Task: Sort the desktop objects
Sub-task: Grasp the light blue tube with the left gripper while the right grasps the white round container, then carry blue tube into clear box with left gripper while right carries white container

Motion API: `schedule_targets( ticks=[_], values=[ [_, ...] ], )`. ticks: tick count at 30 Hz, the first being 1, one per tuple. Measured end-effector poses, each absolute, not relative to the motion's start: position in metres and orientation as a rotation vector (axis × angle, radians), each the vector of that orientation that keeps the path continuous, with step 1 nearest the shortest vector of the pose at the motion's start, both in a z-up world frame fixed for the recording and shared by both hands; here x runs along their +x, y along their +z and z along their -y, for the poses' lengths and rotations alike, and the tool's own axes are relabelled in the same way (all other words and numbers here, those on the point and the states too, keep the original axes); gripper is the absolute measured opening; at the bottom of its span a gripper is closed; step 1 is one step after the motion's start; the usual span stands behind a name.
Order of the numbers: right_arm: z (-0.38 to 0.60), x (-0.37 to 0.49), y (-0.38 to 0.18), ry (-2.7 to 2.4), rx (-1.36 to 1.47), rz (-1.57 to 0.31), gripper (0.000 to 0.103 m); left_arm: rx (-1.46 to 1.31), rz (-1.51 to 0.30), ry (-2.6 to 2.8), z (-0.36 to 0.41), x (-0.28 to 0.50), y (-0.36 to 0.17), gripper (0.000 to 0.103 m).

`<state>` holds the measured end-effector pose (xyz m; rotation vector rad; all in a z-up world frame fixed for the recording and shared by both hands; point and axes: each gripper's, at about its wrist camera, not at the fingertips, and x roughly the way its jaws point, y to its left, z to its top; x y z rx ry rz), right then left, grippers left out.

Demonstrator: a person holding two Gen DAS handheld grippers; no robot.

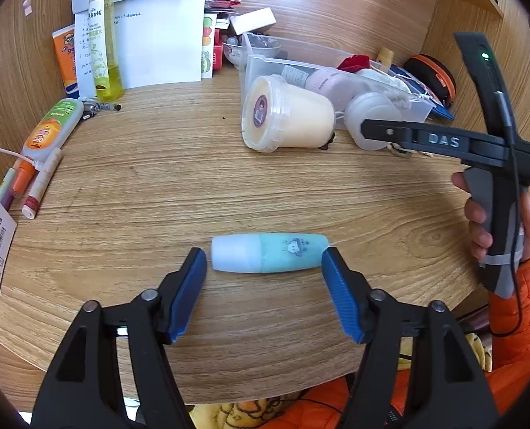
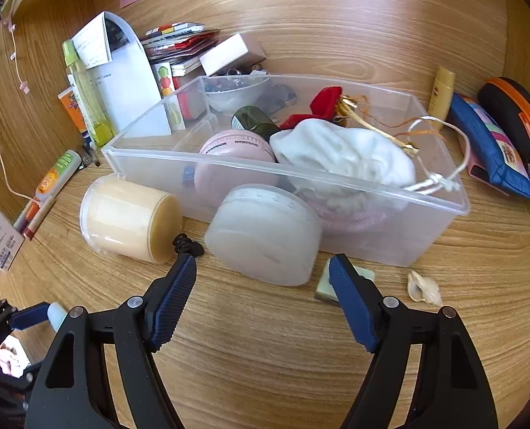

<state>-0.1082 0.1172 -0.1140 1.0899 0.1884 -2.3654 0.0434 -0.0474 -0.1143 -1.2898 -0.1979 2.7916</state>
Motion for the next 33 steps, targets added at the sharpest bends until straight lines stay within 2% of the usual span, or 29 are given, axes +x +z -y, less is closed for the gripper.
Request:
schedule_targets(
  ticks=[6,18,20,25,33],
  values=[
    [-0.105,-0.117,-0.119,-2.373,1.118,-0.194,0.074,-1.279,0.163,2.805,0.038,0.044,-0.116,0.072],
    [-0.102,-0.125,-0.118,-2.392,1.112,-0.181,0.073,-1.223,0.010,2.900,0.023,0.044,-0.124,0.072],
    [-0.103,-0.124,-0.116,-2.397,1.085,-0.179,0.066,-1.224,0.015,2.902,0.024,0.043,-0.124,0.072],
    [-0.097,-0.119,-0.114,-2.395,1.060,-0.224,0.066,-1.226,0.031,2.900,0.025,0.041,-0.123,0.072],
    [-0.105,-0.111,-0.101,-2.371,1.028,-0.158,0.066,-1.205,0.130,2.919,0.040,0.036,-0.110,0.072]
  ],
)
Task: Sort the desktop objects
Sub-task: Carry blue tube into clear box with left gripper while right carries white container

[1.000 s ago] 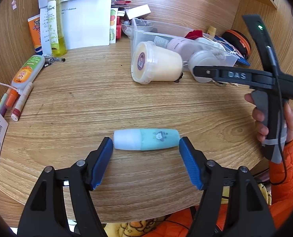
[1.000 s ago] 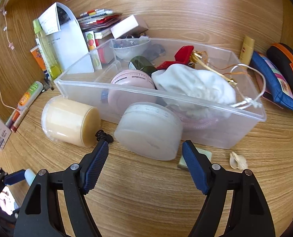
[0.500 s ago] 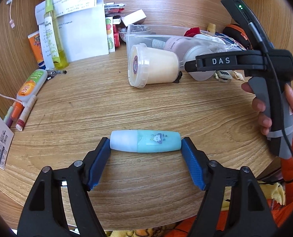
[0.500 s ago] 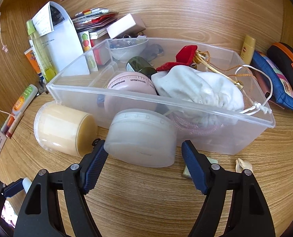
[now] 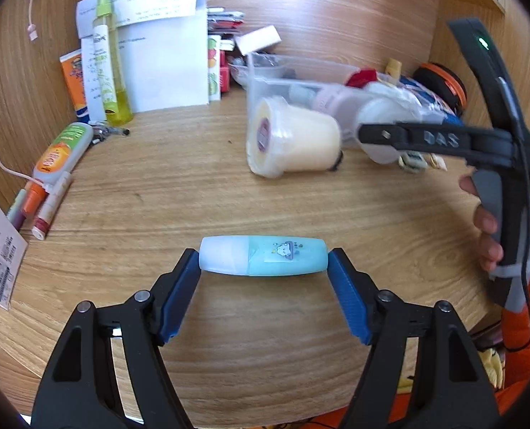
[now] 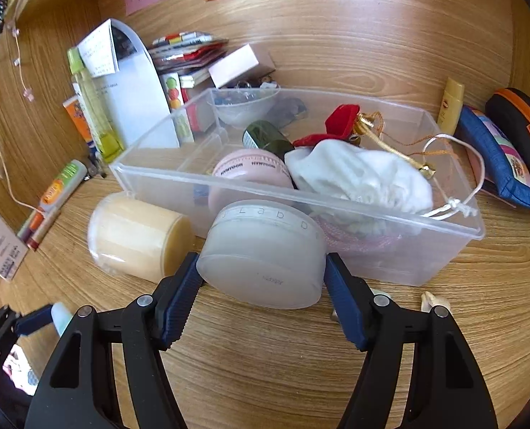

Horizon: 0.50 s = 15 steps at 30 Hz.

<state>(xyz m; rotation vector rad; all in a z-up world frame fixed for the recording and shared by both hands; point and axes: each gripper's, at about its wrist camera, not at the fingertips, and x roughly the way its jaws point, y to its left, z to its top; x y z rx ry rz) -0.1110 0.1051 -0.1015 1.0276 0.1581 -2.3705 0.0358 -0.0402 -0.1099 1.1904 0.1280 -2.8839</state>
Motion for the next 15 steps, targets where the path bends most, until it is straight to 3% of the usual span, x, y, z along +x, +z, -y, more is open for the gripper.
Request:
schedule_targets(
  ticks=[15],
  values=[
    [-0.140,-0.095,-0.060,-2.413,0.893,-0.112,0.066,0.991,-0.145,-2.910,0.060,0.005,-0.062,0.072]
  ],
)
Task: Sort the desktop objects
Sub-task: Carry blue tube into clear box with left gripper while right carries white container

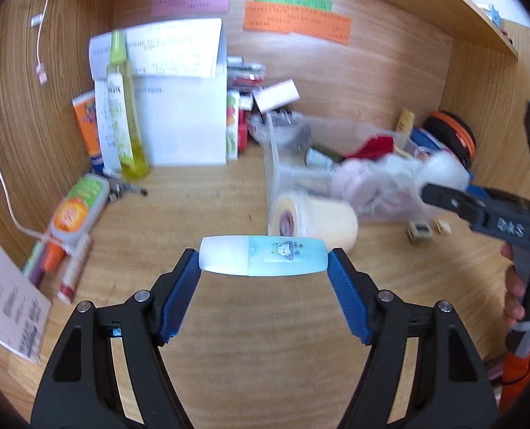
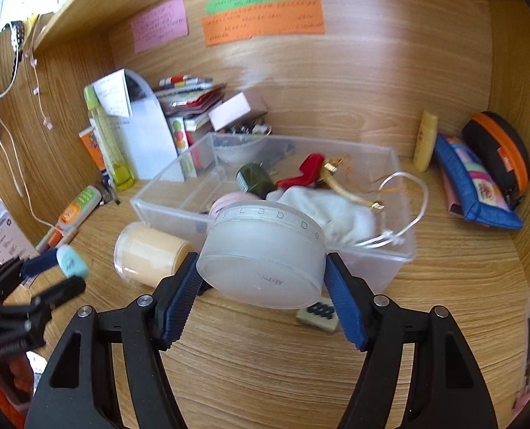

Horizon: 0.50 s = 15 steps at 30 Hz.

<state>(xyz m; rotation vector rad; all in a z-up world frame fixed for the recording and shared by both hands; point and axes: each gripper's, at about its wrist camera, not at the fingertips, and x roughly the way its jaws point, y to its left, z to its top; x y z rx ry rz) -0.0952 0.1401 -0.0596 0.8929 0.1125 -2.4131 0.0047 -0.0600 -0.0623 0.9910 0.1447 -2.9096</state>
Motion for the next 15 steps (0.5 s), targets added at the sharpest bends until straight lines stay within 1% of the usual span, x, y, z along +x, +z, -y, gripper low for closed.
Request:
schedule_targets(
  ticks=[8,15],
  values=[
    [-0.160,-0.105,-0.040,-2.452,0.833,-0.088,0.066,0.874,-0.159,-2.936,0.064,-0.032,-0.033,0.072],
    [-0.168,-0.125,-0.025,-2.481,0.789,-0.086,0.066,0.863,-0.171,-2.968,0.065,-0.071,-0.018,0.072]
  ],
)
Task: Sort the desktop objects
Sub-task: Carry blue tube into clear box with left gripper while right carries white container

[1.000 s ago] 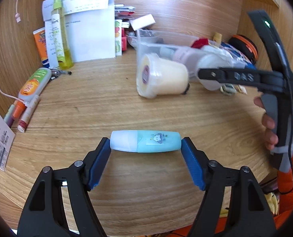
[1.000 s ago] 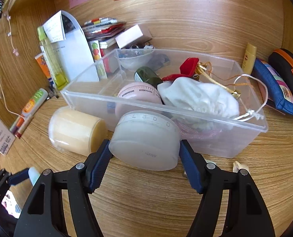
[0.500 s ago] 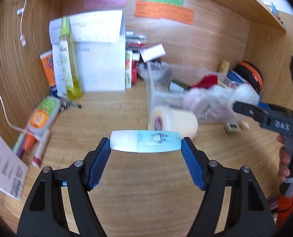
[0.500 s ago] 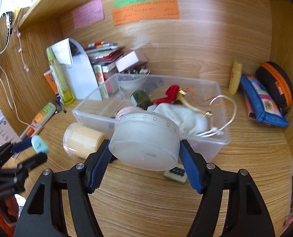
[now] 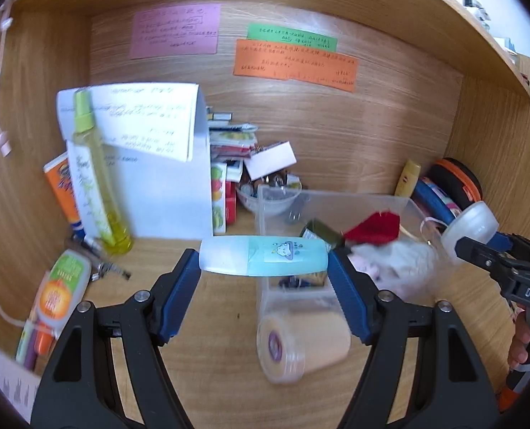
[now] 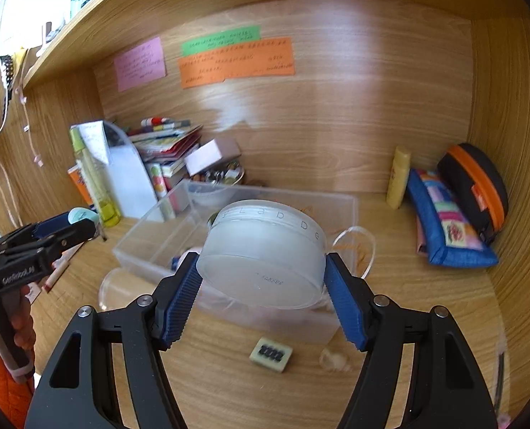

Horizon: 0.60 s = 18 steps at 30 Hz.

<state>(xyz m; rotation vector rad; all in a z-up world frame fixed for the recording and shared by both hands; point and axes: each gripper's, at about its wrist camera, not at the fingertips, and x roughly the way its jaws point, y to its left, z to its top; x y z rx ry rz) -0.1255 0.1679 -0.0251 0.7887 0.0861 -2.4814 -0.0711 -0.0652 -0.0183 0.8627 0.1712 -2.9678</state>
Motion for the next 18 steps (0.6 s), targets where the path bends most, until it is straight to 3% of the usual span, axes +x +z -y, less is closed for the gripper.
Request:
schedule_targets(
  ticks=[18],
  values=[
    [-0.155,-0.200,-0.012,-2.484,0.803,-0.081,0.066,0.931,-0.128,-3.007,0.044,-0.163,-0.009,0.072]
  ],
)
